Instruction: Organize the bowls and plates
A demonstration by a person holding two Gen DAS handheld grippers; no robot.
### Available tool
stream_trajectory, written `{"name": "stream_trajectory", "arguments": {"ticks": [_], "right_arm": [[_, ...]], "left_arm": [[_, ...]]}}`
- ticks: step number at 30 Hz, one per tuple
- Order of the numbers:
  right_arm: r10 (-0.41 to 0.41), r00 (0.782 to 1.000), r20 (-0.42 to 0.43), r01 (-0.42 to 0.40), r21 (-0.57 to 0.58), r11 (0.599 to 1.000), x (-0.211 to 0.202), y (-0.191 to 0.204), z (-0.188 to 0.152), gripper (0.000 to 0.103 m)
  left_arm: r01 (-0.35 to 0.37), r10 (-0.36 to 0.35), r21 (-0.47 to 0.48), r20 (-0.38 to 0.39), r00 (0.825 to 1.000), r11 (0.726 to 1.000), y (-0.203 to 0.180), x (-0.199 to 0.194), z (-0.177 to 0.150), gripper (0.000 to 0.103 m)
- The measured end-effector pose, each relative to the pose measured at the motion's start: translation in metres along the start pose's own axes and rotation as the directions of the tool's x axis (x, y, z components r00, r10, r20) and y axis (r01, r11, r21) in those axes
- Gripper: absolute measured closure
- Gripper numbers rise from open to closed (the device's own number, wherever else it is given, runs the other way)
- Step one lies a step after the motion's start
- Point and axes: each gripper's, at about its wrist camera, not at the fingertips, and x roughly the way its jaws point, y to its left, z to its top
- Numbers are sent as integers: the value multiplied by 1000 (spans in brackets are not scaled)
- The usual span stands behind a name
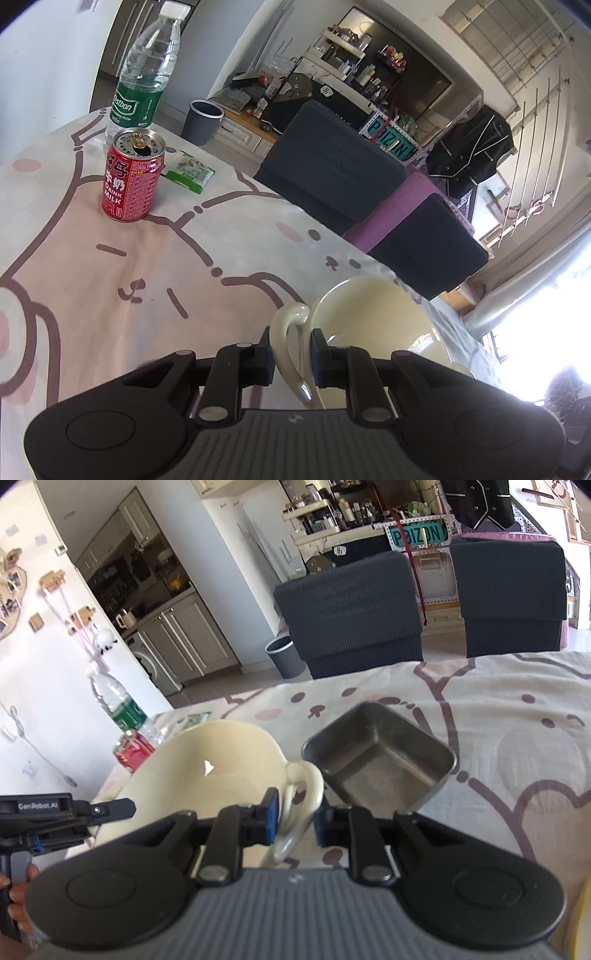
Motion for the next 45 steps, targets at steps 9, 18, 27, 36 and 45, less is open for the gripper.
{"name": "stream_trajectory", "arguments": {"ticks": [9, 18, 27, 36, 45], "right_arm": [[17, 998, 56, -18, 12, 1000, -57, 2, -4, 82], [12, 993, 117, -16, 33, 999, -112, -2, -20, 83], [9, 988, 156, -20, 66, 998, -151, -10, -41, 84], [12, 989, 148, -27, 100, 995, -159, -21, -68, 84], [8, 999, 41, -13, 119, 993, -141, -24, -81, 84]], "left_arm": [[67, -67, -11, 38, 997, 998, -22, -39, -19, 84], [158, -157, -15, 62, 986, 987, -44, -73, -44, 86], [260, -259, -13, 54, 964, 965, -52, -94, -72, 88], [276, -276, -22, 3, 961, 961, -38, -92, -96, 88], [222, -227, -76, -69, 971, 972, -16, -72, -101, 88]]}}
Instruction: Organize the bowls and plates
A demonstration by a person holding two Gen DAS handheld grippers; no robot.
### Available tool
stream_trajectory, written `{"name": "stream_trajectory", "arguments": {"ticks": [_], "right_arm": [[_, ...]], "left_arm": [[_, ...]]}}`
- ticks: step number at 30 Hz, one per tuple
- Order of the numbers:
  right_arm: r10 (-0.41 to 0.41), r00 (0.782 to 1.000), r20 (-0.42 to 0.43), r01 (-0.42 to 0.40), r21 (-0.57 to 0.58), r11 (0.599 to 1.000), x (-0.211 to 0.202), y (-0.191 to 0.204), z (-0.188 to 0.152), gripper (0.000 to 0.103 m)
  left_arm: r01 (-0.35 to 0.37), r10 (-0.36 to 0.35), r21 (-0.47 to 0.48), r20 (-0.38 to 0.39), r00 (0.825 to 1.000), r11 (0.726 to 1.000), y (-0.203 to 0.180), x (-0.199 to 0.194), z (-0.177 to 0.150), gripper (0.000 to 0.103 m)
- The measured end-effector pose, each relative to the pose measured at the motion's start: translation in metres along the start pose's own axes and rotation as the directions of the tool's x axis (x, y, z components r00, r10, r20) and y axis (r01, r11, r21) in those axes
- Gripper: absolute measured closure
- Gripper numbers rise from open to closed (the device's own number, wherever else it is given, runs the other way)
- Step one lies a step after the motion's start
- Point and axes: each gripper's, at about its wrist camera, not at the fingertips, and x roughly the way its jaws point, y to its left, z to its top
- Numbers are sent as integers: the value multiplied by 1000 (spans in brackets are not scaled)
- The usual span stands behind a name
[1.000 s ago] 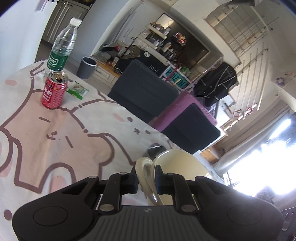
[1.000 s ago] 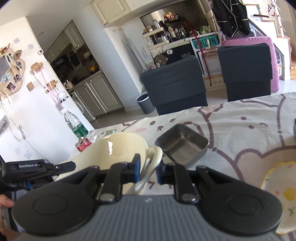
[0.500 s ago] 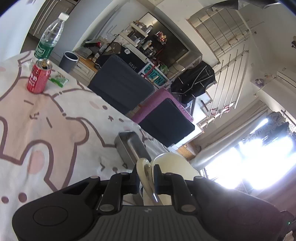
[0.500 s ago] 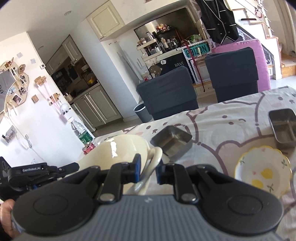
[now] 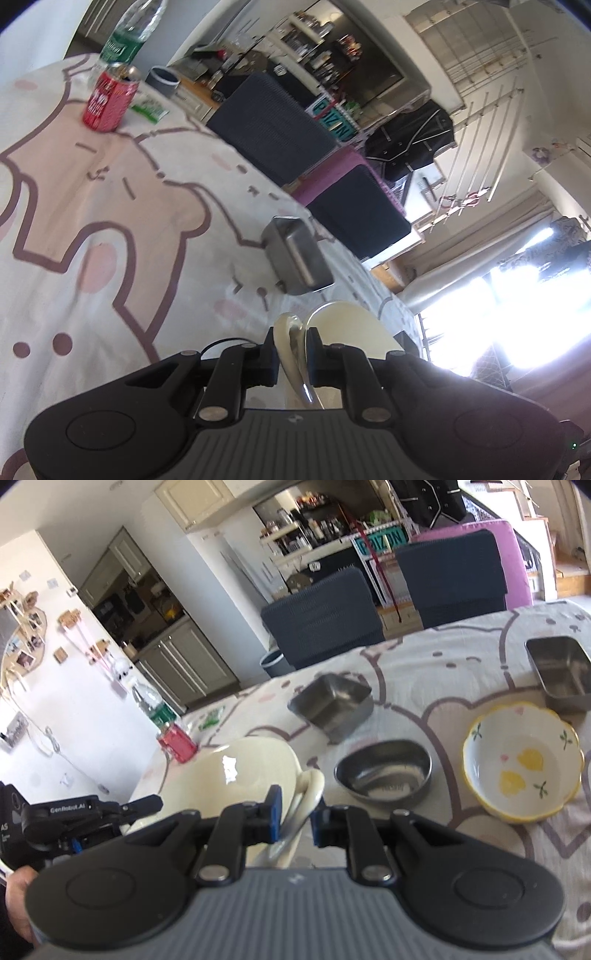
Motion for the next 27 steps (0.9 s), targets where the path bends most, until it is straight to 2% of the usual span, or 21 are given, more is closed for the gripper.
{"name": "stream_trajectory", "arguments": {"ticks": [11, 27], "right_arm": [[-10, 999, -39, 10, -24, 1000, 8, 5, -9, 84], [-43, 988, -151, 45, 12, 999, 26, -5, -18, 83]], "left_arm": [[-18, 18, -8, -33, 999, 1000, 14, 3, 0, 87], [-86, 87, 8, -95, 992, 996, 23, 15, -8, 86]]}}
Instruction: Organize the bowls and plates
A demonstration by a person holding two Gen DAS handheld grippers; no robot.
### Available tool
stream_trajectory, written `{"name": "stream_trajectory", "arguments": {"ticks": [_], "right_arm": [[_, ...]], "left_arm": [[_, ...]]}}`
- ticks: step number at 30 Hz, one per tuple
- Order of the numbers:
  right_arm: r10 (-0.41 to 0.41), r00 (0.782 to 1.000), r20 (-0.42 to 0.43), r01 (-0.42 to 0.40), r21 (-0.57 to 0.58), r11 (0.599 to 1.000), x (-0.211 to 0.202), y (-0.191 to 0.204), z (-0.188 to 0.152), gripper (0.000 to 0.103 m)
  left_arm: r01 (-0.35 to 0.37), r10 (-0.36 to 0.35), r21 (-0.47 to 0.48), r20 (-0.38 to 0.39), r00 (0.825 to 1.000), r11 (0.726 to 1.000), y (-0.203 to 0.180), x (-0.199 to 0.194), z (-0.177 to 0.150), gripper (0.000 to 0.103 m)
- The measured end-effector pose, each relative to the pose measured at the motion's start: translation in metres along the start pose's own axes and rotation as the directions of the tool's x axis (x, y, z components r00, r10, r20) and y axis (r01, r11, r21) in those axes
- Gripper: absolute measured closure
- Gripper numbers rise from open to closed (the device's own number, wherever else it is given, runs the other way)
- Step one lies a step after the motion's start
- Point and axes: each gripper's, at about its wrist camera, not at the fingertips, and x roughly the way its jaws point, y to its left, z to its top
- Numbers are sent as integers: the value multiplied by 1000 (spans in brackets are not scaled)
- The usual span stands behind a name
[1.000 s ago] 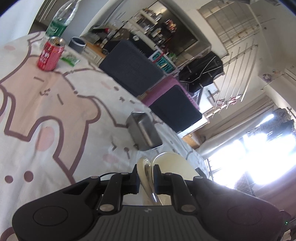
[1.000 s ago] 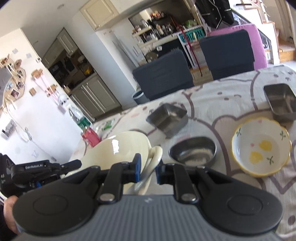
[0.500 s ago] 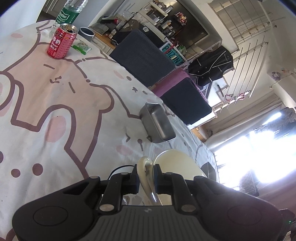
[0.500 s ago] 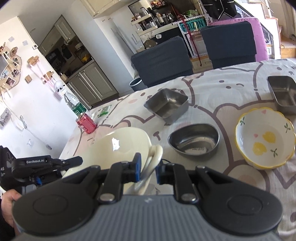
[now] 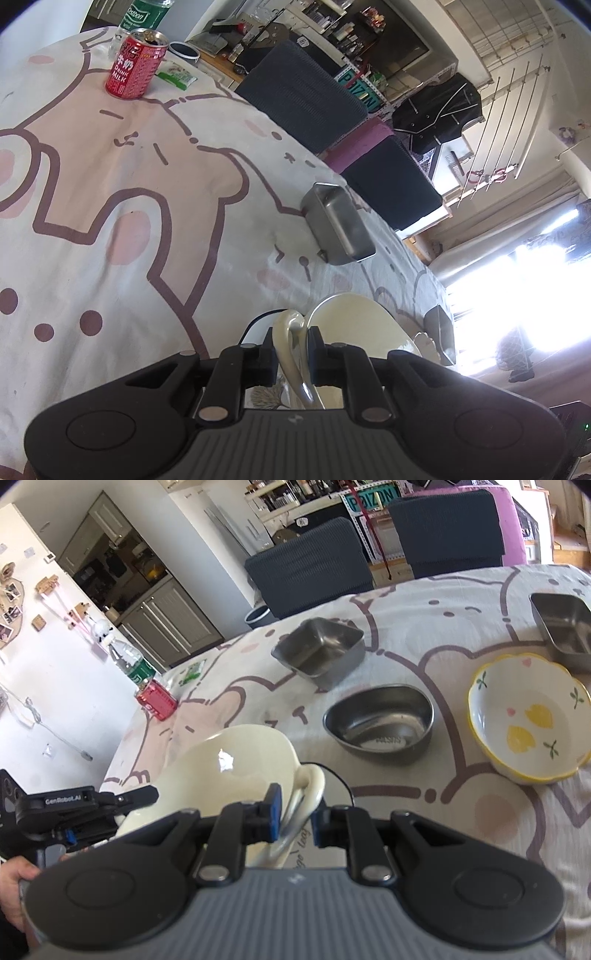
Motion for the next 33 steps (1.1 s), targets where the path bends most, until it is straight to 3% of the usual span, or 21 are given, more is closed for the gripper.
{"name": "stream_trajectory", "arguments": {"ticks": [18, 33], "right_arm": [[-48, 987, -151, 61, 89, 994, 27, -13, -5, 83], [-83, 972, -219, 110, 115, 987, 41, -16, -6, 81]], "left_arm": [[-91, 91, -1, -88, 992, 996, 7, 20, -4, 86], [-134, 133, 0, -118, 984, 991, 8, 31, -5, 85]]}}
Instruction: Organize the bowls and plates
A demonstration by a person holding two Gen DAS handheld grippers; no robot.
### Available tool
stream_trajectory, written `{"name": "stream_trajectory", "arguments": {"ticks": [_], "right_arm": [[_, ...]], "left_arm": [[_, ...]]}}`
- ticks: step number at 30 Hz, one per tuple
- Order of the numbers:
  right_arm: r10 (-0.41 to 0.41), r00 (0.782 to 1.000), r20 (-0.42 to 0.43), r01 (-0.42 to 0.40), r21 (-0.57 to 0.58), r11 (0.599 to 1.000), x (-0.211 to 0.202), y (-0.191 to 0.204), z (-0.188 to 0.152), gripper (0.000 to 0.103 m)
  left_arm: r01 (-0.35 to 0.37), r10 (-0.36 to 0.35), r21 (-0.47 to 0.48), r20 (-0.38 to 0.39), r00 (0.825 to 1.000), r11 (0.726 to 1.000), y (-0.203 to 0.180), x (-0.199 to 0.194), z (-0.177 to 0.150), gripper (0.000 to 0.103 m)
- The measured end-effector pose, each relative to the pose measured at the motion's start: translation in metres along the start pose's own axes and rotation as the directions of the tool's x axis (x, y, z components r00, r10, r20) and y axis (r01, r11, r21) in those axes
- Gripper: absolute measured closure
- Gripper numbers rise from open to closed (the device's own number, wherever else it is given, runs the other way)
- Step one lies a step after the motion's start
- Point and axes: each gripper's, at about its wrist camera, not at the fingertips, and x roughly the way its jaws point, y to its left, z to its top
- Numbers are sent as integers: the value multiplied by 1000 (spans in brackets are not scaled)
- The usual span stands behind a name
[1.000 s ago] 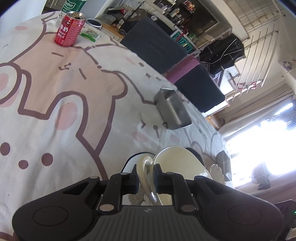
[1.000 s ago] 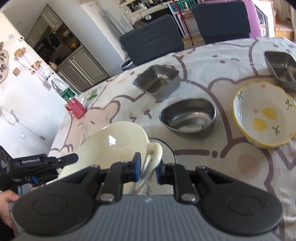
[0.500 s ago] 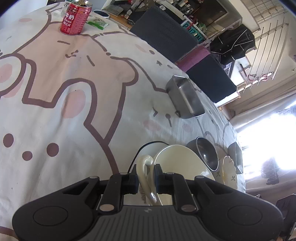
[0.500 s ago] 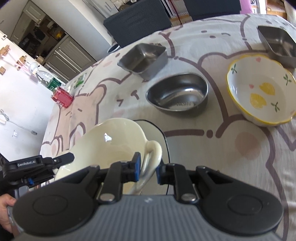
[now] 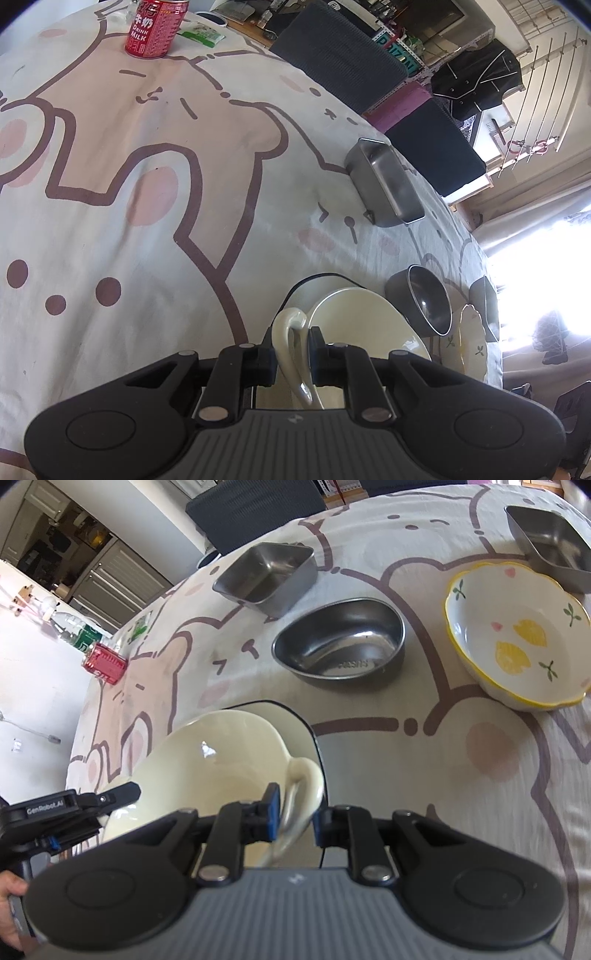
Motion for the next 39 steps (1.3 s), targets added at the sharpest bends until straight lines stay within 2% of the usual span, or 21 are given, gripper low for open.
{"name": "stream_trajectory", "arguments": {"ticks": [18, 39], "right_arm": [[-35, 999, -32, 36, 8, 999, 14, 6, 5, 80], [-42, 998, -51, 41, -11, 999, 20, 6, 6, 80]], "left_arm": [[-23, 22, -21, -11, 1000, 1000, 3, 7, 3, 83], [-44, 44, 2, -28, 999, 999, 4, 12, 3, 80]]}}
